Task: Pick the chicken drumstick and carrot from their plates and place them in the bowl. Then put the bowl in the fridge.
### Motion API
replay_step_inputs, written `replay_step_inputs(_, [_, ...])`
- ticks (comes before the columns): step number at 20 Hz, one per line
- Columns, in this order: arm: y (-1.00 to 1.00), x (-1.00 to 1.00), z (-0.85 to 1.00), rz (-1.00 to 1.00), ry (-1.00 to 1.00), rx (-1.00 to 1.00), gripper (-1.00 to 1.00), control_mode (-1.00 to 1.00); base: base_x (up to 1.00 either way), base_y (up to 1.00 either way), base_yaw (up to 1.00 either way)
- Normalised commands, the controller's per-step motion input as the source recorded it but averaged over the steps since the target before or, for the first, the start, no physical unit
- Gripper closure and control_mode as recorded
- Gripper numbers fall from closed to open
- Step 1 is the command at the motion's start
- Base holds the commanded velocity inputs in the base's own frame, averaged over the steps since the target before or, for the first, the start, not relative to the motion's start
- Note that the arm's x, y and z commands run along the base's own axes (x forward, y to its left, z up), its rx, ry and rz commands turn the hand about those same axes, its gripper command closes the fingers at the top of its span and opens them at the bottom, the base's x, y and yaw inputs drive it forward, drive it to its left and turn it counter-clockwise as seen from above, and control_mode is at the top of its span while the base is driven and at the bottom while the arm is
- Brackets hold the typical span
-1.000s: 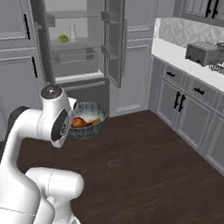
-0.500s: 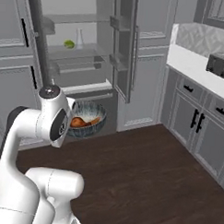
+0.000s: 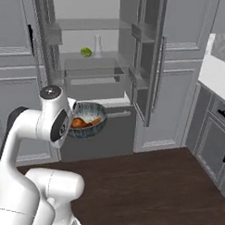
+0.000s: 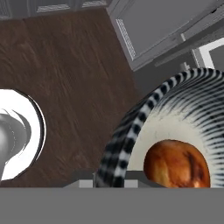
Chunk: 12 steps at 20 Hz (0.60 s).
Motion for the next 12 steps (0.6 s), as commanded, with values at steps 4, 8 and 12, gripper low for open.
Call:
replay_step_inputs(4, [0.00,0.00,0.00,0.00,0.00,0.00,1.00,1.00,1.00,-0.45,0.34])
replay_step_inputs(8, [0.00,0.00,0.00,0.00,0.00,0.00,1.00,1.00,1.00,-0.68,0.35])
replay_step_inputs(12, [0.00,0.00,0.00,0.00,0.00,0.00,1.00,1.00,1.00,-0.75,0.34])
